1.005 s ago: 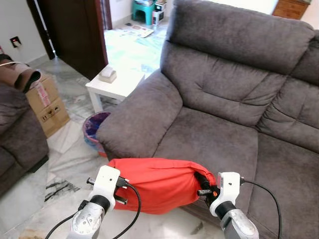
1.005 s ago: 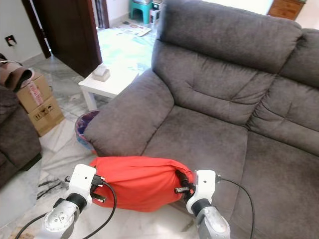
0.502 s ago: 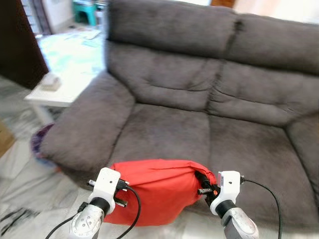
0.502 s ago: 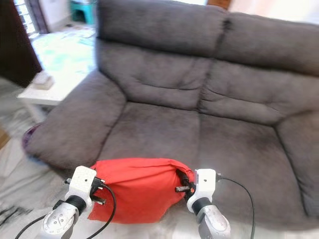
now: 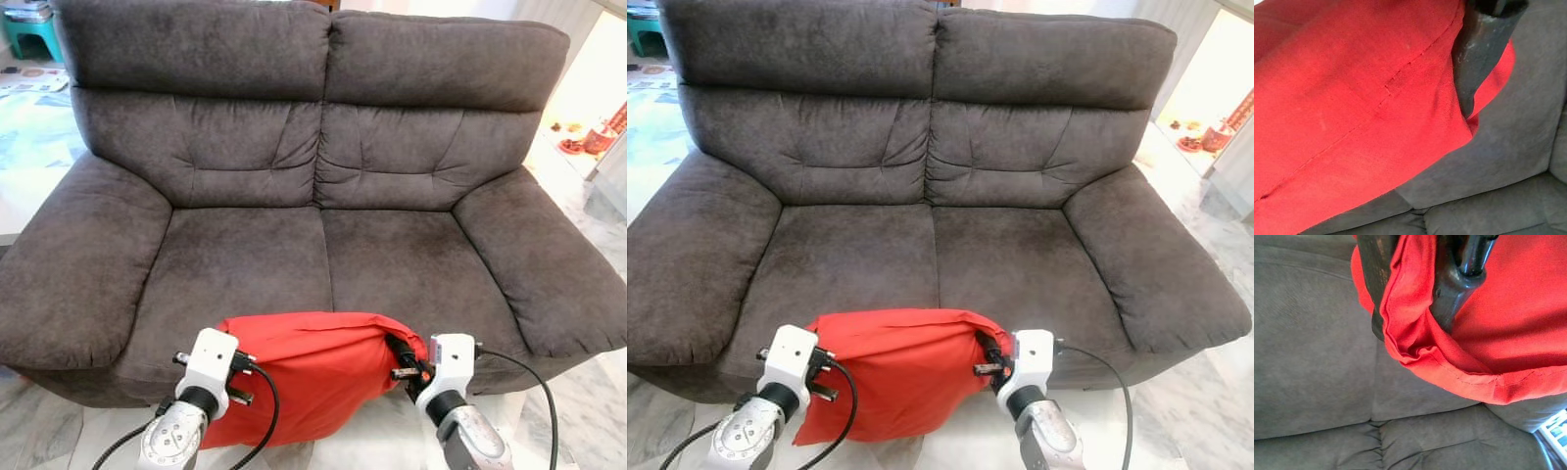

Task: Move the pillow to the sofa from floor

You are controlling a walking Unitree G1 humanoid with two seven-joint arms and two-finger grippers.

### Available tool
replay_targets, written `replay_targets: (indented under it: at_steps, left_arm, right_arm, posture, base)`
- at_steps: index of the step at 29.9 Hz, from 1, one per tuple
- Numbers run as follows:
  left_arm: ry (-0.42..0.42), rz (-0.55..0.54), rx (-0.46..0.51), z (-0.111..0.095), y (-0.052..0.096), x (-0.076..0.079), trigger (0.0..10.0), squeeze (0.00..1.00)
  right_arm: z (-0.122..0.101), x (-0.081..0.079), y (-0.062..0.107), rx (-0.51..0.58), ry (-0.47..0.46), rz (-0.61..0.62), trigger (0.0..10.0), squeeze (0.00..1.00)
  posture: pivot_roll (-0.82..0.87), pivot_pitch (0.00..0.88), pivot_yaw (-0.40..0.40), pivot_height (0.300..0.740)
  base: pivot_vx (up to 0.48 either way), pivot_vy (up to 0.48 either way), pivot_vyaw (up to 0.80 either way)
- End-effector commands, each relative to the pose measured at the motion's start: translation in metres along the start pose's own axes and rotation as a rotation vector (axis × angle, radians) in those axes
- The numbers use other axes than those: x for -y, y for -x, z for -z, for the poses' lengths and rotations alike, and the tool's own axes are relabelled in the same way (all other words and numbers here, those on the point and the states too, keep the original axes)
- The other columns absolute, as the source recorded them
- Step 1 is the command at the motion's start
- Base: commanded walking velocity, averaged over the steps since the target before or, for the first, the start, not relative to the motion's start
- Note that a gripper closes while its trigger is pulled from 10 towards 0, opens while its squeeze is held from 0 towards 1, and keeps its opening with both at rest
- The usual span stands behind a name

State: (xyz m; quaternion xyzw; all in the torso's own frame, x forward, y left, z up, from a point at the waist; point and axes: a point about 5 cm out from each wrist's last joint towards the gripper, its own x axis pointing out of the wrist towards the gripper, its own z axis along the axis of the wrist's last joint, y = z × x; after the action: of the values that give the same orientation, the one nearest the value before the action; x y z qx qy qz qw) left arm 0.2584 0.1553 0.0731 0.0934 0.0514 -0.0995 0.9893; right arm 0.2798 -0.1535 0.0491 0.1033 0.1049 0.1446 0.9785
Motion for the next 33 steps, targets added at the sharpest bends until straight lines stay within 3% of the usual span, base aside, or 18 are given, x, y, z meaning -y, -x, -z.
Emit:
replay_targets:
  at_steps: [1,33]
  left_arm:
    - [-0.013,-0.046,0.132,-0.022,0.0,-0.0093,10.0,0.0]
    - [-0.025,-0.023,0.141,-0.0222,-0.0007,-0.0067,10.0,0.0]
  right_arm:
    - [-0.0068,0.005,0.0001,0.037,0.016,0.025,10.0,0.0]
    - [-0.0152,0.0071,-0.0046,0.08,0.061,0.034,10.0,0.0]
  posture:
    - [0.07,0.126,-0.055,0.74]
    - [0.07,0.108,-0.056,0.74]
  base:
    - [0.0,0.0,0.0]
    - [0.0,-0.273,0.0]
